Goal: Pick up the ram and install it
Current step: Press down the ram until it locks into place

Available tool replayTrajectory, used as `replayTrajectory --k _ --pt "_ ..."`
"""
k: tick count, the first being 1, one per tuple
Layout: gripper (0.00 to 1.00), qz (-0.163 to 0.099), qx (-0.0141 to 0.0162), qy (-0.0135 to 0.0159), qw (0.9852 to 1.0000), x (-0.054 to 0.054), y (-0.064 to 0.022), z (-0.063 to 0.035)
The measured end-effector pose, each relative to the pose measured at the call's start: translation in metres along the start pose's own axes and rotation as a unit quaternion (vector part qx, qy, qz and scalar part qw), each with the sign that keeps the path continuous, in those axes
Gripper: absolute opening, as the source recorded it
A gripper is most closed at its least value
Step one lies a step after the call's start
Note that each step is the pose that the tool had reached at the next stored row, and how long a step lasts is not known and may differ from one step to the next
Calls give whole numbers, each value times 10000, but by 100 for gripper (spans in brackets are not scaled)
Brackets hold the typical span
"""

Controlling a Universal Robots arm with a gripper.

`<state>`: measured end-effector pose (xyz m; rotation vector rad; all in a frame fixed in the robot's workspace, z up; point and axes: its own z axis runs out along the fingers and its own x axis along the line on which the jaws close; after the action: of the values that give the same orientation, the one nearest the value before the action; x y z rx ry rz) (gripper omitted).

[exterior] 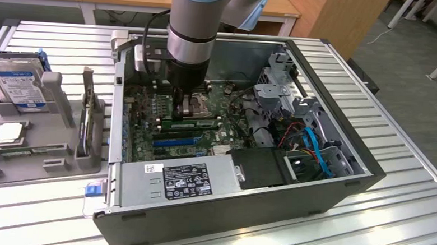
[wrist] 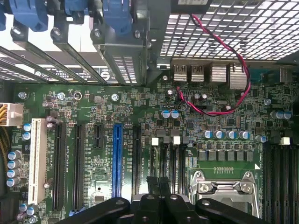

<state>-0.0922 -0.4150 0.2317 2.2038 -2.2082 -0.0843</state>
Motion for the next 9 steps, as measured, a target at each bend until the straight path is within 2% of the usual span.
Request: replayTrajectory --k 9 --pt "10 0 0 0 10000 1 -1 20"
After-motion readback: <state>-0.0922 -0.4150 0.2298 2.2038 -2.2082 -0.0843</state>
